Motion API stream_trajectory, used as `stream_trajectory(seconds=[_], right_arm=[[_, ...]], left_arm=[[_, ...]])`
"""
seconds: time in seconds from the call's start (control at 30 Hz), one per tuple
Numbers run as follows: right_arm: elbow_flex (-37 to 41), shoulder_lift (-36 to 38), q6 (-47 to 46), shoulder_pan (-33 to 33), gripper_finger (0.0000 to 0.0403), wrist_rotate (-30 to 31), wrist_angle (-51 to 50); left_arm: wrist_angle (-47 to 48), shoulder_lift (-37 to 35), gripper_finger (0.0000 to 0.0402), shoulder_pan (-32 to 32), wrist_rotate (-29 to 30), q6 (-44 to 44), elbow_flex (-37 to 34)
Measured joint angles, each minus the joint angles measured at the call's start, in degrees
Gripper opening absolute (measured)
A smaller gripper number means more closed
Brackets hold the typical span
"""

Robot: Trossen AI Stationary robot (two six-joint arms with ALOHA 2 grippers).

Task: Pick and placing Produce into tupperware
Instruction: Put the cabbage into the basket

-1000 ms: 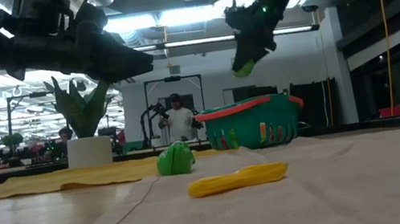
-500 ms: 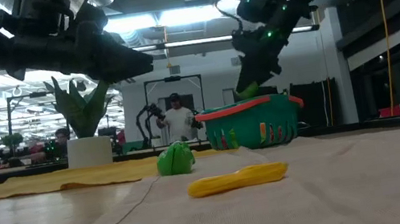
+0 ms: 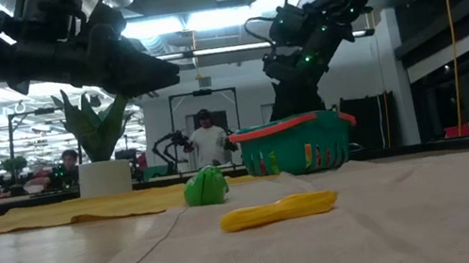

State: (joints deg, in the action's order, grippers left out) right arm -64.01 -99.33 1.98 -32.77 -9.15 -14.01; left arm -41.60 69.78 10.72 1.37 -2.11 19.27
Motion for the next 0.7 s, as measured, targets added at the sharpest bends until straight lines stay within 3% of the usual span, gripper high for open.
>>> stream_trajectory(seconds=[0.57,0.7], right_arm=[[-0.04,-2.64,0.02,0.00,0.0193,-0.09,1.00],[-0.04,-2.63,-0.02,0.00,0.0259,0.00,1.75]], left_arm=[[0.00,0.00,0.0256,0.00,0.00,0.00,0.00],[0.00,0.00,0.0256,0.00,0.00,-0.02,0.00]])
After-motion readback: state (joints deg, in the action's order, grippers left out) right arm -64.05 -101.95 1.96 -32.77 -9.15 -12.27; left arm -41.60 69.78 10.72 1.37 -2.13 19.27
